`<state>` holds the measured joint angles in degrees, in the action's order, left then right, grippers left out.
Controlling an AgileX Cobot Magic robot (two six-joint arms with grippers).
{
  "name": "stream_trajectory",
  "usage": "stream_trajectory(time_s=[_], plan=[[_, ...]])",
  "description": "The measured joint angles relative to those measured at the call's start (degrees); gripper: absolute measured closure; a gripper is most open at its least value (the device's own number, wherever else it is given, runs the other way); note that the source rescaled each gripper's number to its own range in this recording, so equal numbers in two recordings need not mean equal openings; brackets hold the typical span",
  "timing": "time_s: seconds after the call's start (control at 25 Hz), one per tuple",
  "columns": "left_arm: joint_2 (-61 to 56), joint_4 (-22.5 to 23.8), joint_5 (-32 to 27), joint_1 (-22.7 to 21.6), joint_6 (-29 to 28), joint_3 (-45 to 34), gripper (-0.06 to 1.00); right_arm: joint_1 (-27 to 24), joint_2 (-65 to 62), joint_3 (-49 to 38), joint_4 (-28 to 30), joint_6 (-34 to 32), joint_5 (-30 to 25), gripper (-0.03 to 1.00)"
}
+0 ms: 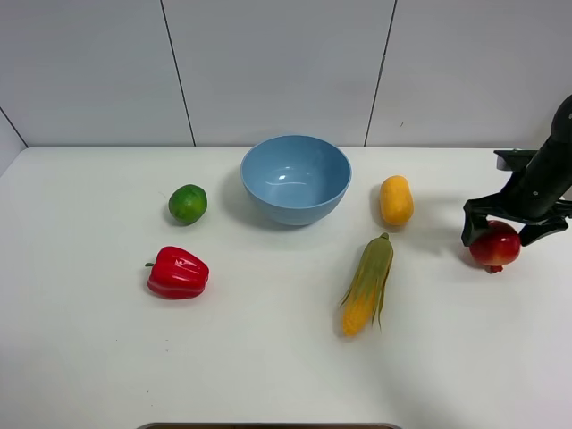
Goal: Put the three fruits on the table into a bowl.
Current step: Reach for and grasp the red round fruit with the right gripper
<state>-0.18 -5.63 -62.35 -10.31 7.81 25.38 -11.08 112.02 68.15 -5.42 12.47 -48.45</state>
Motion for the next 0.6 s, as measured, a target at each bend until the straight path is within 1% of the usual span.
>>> stream_trajectory(time_s=[0.24, 0.48, 0.56, 0.6], plan=[[0.0, 0.0, 0.0, 0.0, 0.0, 0.0, -0.06, 0.0, 4.4, 0.0, -0.1, 0.1, 2.7, -0.03], [0.0, 0.0, 0.0, 0.0, 0.0, 0.0, -0.06, 0.0, 6.4, 0.1, -0.4, 0.1, 4.2, -0.03], [0.0, 0.0, 0.0, 0.0, 0.0, 0.0, -0.06, 0.0, 6.6, 0.1, -0.5, 0.1, 4.3, -0.01], [0.0, 0.0, 0.0, 0.0, 0.0, 0.0, -0.06, 0.0, 6.7, 0.2, -0.5, 0.1, 4.3, 0.04]])
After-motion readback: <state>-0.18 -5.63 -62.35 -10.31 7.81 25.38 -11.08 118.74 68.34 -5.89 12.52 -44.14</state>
